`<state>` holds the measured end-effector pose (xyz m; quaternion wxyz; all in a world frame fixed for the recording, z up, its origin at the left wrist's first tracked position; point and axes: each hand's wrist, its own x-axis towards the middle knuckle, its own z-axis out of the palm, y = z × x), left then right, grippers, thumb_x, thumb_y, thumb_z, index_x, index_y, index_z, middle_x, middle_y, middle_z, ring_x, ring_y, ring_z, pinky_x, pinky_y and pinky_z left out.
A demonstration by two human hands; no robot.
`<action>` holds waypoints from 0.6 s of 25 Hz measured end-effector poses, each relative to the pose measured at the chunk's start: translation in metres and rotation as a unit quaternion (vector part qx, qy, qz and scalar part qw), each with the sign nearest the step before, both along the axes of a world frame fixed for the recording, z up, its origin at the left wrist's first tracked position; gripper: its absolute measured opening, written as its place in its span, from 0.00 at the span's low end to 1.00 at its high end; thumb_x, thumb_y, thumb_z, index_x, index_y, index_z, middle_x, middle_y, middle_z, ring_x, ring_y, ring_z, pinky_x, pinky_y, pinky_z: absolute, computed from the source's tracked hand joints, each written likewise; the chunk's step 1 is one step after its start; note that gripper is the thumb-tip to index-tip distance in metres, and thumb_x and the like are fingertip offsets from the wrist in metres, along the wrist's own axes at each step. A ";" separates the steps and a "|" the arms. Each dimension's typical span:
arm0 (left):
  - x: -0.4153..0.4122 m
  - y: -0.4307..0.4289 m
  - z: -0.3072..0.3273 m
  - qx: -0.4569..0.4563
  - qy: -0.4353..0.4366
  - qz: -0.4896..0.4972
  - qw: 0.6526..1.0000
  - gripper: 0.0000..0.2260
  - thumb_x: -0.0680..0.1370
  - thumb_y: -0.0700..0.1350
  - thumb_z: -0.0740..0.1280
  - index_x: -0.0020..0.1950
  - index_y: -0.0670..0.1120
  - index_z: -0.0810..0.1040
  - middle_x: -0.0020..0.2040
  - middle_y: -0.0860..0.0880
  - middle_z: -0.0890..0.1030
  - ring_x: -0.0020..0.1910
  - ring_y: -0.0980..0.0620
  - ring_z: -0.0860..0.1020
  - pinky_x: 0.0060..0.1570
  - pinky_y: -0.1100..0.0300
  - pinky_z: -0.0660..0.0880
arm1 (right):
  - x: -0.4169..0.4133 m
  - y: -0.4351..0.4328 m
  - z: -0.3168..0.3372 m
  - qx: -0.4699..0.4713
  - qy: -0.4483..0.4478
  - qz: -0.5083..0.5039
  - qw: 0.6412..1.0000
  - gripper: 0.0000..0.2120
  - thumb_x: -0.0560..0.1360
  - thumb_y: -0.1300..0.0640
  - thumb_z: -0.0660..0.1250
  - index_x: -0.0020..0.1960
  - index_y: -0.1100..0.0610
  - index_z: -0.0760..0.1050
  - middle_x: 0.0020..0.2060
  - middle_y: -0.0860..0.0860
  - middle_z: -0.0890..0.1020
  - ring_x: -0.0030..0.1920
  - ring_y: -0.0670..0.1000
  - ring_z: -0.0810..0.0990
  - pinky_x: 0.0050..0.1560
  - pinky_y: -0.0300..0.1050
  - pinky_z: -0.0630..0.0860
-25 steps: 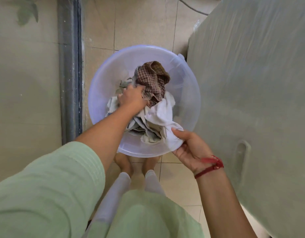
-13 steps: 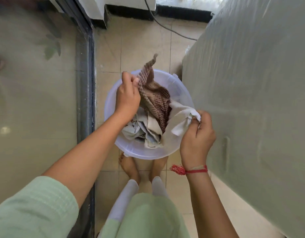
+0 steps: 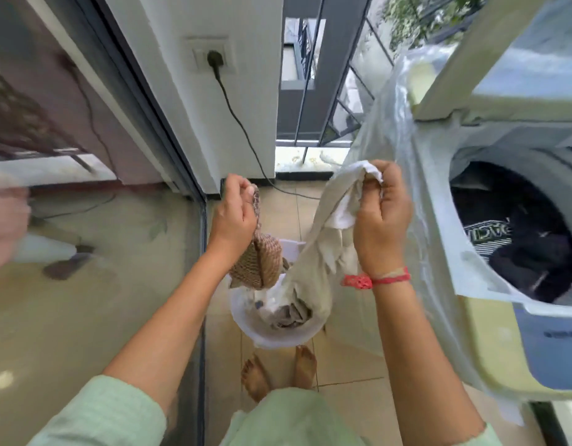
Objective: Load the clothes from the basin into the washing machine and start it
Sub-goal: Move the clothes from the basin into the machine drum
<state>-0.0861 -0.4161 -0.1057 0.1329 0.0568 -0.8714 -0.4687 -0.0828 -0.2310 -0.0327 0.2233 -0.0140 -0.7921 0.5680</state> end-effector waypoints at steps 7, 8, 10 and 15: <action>-0.006 -0.012 0.172 -0.019 0.082 -0.114 0.990 0.09 0.79 0.53 0.58 0.42 0.51 0.70 0.27 0.52 0.71 0.26 0.56 0.69 0.31 0.57 0.65 | -0.008 0.002 0.185 -0.235 0.127 0.096 0.959 0.13 0.76 0.59 0.59 0.38 0.48 0.77 0.32 0.44 0.73 0.36 0.47 0.69 0.38 0.44 0.65; -0.007 -0.012 0.190 -0.007 0.097 -0.120 0.988 0.10 0.78 0.56 0.58 0.42 0.52 0.70 0.26 0.54 0.70 0.25 0.57 0.68 0.29 0.58 0.64 | -0.007 0.005 0.202 -0.245 0.142 0.105 0.953 0.13 0.76 0.59 0.60 0.38 0.48 0.78 0.33 0.45 0.74 0.38 0.49 0.69 0.40 0.45 0.66; -0.004 -0.008 0.224 0.010 0.133 -0.136 0.982 0.15 0.74 0.63 0.59 0.45 0.52 0.71 0.28 0.56 0.72 0.26 0.58 0.69 0.30 0.61 0.66 | -0.002 0.013 0.228 -0.253 0.163 0.116 0.946 0.11 0.74 0.60 0.60 0.43 0.50 0.79 0.37 0.48 0.77 0.42 0.51 0.72 0.44 0.48 0.68; -0.008 0.036 0.265 -0.218 0.178 -0.206 0.937 0.29 0.65 0.65 0.71 0.62 0.55 0.73 0.48 0.52 0.75 0.43 0.53 0.76 0.45 0.58 0.74 | 0.004 0.056 0.283 -0.252 0.229 0.116 0.933 0.15 0.76 0.61 0.60 0.62 0.61 0.74 0.54 0.54 0.79 0.59 0.53 0.76 0.63 0.49 0.72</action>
